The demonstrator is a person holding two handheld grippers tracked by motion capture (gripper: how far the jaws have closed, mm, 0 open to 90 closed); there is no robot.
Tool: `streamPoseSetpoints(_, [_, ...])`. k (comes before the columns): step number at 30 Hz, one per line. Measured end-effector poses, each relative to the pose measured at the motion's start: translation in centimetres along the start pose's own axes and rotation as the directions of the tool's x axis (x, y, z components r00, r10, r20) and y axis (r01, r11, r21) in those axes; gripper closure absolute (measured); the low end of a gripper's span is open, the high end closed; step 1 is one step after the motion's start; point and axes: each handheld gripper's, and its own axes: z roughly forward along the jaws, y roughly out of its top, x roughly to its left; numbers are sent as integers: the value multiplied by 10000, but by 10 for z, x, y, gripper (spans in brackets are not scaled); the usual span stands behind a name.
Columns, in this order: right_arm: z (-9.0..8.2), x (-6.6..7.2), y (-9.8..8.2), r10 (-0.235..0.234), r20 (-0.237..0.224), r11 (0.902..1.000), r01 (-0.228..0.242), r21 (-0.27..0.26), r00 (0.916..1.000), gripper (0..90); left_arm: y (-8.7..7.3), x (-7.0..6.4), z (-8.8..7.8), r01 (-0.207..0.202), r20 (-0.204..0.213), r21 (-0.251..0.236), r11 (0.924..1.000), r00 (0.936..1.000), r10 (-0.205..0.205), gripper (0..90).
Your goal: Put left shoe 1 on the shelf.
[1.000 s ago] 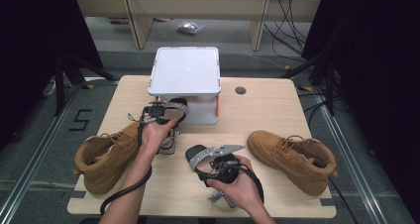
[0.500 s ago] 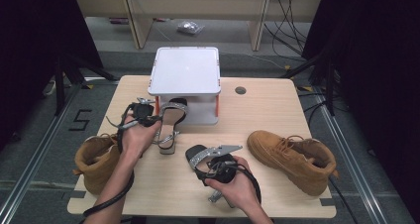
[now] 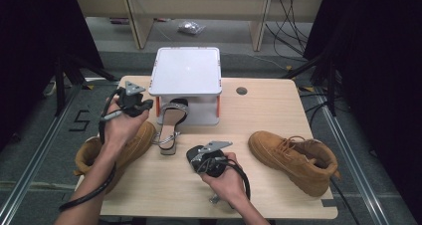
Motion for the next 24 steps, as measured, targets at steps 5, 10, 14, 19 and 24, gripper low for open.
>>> streamPoseSetpoints(5, [15,4,12,-30,-118,10000,30,-61,9999,900,13,10,18,212,-5,-402,9990,9998,-212,897])
streamPoseSetpoints(10, [29,9,25,-20,-218,10000,20,-7,9998,900,19,13,44,53,78,-252,9997,10000,-51,897])
streamPoseSetpoints(14, [42,12,37,-26,-200,9999,29,135,9998,900,21,14,60,46,79,-250,9997,10000,-44,897])
streamPoseSetpoints(19, [53,13,46,-264,-228,9996,267,122,9994,900,23,16,66,5,60,-154,9999,10000,-4,897])
streamPoseSetpoints(24, [67,14,49,-137,-230,9985,149,518,9996,900,20,18,68,-86,16,-316,9995,10000,86,898])
